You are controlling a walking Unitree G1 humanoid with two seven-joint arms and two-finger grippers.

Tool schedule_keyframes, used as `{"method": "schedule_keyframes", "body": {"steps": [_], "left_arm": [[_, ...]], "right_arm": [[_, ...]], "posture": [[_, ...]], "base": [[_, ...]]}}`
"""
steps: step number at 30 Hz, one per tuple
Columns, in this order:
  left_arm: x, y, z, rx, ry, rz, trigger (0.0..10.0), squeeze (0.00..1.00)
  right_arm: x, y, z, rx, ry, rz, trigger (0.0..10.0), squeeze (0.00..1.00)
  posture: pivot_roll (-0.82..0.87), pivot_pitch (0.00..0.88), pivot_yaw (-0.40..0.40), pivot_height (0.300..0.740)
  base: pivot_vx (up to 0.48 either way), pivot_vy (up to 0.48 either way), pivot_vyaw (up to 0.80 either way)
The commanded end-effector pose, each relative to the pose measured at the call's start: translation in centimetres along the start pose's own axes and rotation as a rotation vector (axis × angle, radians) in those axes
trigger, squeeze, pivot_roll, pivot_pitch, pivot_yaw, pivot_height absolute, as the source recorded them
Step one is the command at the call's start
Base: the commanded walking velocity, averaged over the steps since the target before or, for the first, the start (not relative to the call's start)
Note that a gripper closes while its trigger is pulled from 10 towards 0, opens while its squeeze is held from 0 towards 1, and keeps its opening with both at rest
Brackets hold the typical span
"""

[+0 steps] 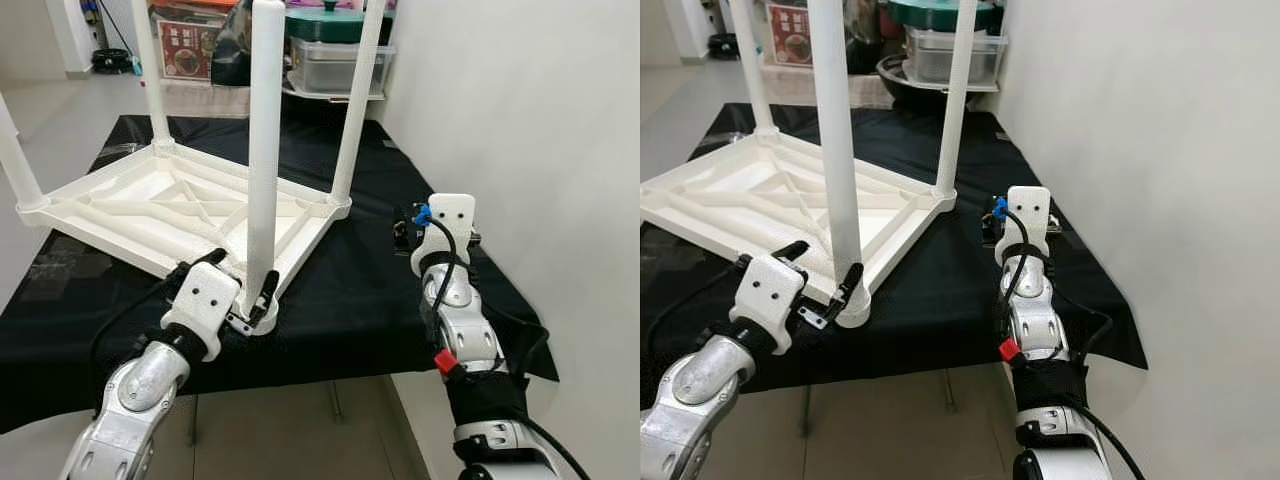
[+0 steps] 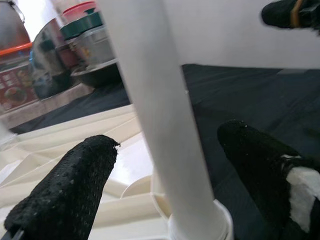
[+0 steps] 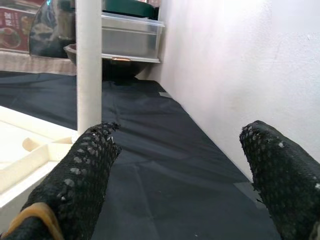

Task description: Building children table

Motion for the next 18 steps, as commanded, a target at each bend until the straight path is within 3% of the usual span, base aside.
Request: {"method": "schedule_keyframes", "body": {"steps": [1,8,10,18], "left_arm": [[0.4,0.0,-0.3,0.01,-0.016,0.013,10.0,0.0],[0.7,-0.4,-2.7,0.029,-0.037,0.02,10.0,0.0],[-0.3,-0.9,-4.0,0.019,-0.002,0.022,10.0,0.0],[-2.0,-2.7,-5.8,-0.038,0.061,0.074,10.0,0.0]], "right_arm": [[0.4,0.0,0.0,0.004,-0.015,0.012,10.0,0.0],[0.3,0.4,0.2,0.026,-0.02,0.03,10.0,0.0],[0.3,0.4,0.2,0.028,-0.02,0.034,10.0,0.0],[0.4,0.3,0.2,0.029,-0.023,0.044,10.0,0.0]], "posture": [[0.09,0.0,-0.11,0.74],[0.09,0.0,-0.106,0.74],[0.08,0.0,-0.102,0.74],[0.07,0.0,-0.094,0.74]], "base": [[0.0,0.0,0.0],[0.0,0.0,0.0],[0.0,0.0,0.0],[0.0,0.0,0.0]]}}
Point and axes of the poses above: a point about 5 cm out from each wrist's last joint towards the gripper, its own z axis pointing back from the gripper into the wrist, its own y axis along the axis of the wrist's last joint, x = y × z, the point moved 5 cm from there along -z, pointing out of the wrist towards the gripper, and after that the axes turned 2 degrees about -z, right-handed, at the moved point
